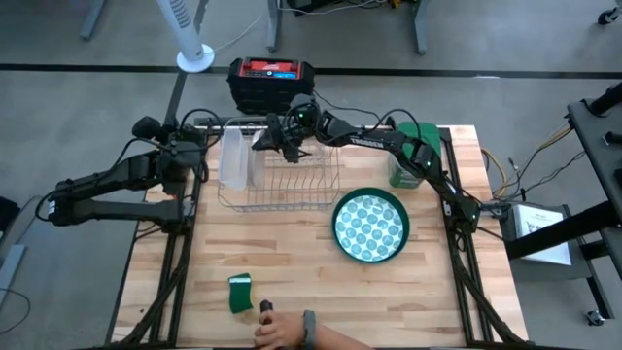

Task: Sort dishes
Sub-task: Put the white plate on the dish rack

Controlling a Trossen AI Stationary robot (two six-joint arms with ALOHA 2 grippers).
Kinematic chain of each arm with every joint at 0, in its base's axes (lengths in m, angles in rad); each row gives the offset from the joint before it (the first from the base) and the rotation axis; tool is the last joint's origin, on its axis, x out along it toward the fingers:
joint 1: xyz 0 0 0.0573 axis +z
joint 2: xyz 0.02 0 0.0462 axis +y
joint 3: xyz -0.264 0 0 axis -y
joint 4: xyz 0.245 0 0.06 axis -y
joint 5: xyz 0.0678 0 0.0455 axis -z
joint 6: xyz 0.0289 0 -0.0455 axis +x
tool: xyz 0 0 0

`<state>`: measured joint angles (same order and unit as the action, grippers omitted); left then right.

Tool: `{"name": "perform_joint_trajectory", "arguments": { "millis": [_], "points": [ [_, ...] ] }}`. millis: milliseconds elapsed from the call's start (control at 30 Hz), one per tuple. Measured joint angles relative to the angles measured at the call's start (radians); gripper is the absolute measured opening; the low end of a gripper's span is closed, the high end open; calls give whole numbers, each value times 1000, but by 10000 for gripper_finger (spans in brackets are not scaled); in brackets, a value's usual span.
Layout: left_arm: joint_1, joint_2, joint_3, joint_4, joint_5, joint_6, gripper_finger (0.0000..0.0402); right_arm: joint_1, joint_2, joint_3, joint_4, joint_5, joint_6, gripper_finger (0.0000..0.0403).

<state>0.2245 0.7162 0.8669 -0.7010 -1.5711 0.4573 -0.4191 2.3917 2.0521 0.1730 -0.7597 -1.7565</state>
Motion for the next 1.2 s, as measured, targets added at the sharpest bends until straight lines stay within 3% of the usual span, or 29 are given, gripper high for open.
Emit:
{"name": "perform_joint_trajectory", "arguments": {
  "millis": [1200],
  "points": [
    [0,0,0,0,3,-32,0,-7,0,-1,18,46,17,0]
  ]
}}
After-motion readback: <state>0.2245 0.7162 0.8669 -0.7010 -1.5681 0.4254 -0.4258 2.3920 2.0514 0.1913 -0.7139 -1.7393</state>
